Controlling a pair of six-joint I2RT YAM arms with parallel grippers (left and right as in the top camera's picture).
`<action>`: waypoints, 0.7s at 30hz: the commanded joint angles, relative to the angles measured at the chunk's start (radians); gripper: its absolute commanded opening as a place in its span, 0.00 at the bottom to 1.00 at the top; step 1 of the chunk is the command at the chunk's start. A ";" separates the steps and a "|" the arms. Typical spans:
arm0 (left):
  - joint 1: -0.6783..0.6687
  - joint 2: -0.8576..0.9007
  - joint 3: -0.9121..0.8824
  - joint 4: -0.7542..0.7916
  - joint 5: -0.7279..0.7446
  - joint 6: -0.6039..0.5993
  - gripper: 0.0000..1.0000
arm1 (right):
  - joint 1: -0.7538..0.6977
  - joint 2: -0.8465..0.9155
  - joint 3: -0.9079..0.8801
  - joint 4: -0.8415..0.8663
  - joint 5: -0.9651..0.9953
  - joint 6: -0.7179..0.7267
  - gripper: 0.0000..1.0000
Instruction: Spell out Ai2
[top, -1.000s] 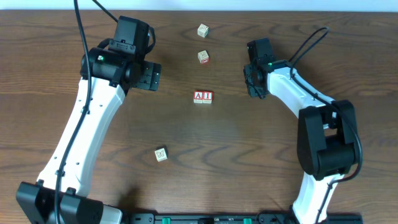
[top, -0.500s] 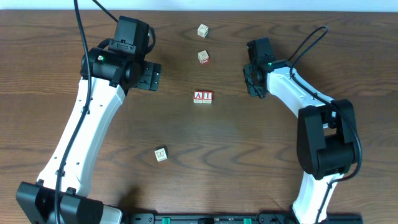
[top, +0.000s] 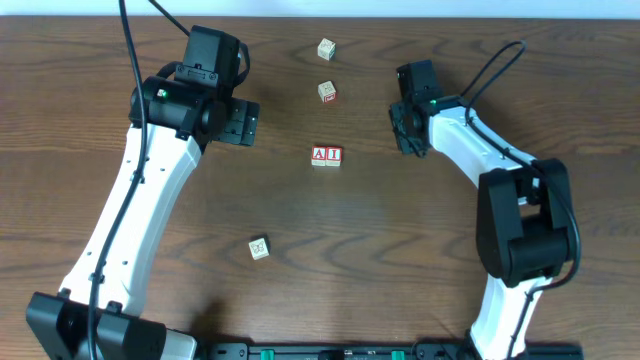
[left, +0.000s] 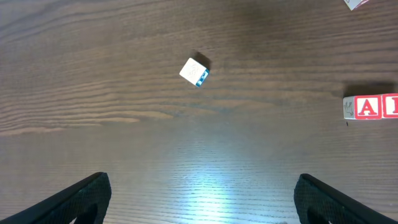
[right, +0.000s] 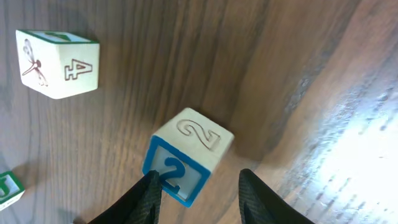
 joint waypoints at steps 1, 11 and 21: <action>-0.002 0.003 -0.002 -0.003 -0.018 0.007 0.95 | -0.008 0.021 0.044 -0.012 -0.003 -0.014 0.45; -0.002 0.003 -0.002 -0.003 -0.018 0.007 0.95 | -0.008 0.014 0.072 -0.035 -0.006 -0.077 0.48; -0.002 0.003 -0.002 -0.003 -0.018 0.007 0.96 | -0.026 0.014 0.202 -0.254 -0.007 -0.599 0.54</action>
